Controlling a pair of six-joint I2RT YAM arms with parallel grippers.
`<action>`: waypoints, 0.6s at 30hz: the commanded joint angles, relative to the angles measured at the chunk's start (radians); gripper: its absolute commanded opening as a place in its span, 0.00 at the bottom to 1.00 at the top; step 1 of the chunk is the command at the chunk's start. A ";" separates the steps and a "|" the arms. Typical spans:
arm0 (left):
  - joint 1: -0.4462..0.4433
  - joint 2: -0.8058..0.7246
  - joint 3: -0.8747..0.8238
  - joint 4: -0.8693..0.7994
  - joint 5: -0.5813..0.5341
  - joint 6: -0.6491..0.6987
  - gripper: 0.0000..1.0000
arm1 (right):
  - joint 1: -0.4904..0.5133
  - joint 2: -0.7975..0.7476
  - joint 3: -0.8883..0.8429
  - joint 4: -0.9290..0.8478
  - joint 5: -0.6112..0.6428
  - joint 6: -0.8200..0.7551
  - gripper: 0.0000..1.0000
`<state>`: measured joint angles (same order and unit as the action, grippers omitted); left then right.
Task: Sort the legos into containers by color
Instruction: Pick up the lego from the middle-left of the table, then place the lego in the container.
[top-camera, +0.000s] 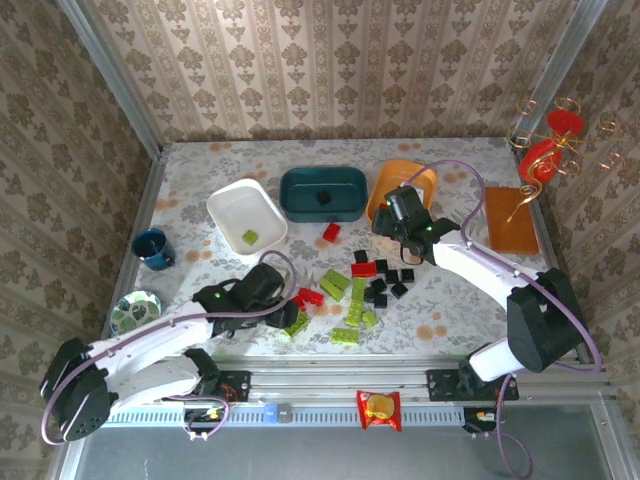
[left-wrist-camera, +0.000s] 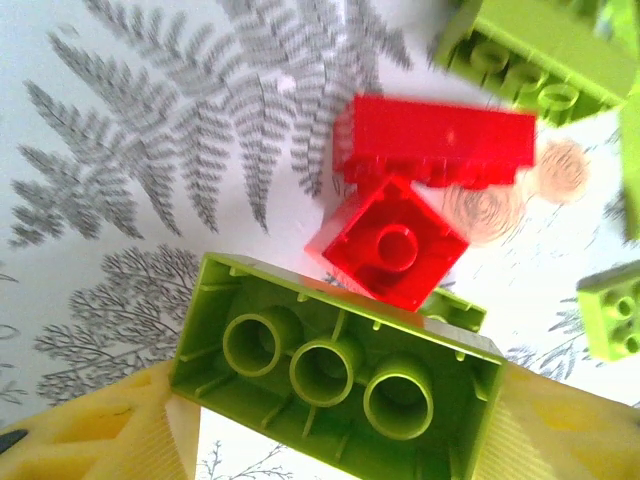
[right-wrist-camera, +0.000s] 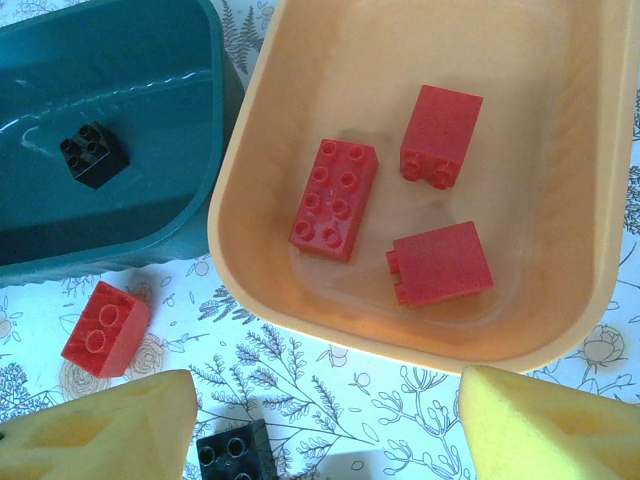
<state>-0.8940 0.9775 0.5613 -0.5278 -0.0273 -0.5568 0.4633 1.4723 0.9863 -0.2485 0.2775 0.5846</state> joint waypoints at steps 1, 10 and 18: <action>0.026 -0.052 0.064 -0.058 -0.048 0.021 0.56 | 0.008 -0.030 -0.015 0.017 0.015 0.023 0.71; 0.135 -0.059 0.224 -0.050 -0.076 0.116 0.55 | 0.009 -0.038 -0.021 0.019 0.007 0.021 0.71; 0.228 0.129 0.310 0.144 -0.007 0.139 0.54 | 0.012 -0.057 -0.053 0.037 -0.001 0.026 0.71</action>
<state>-0.6807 1.0428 0.8276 -0.4866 -0.0643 -0.4492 0.4686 1.4536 0.9539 -0.2310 0.2771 0.5846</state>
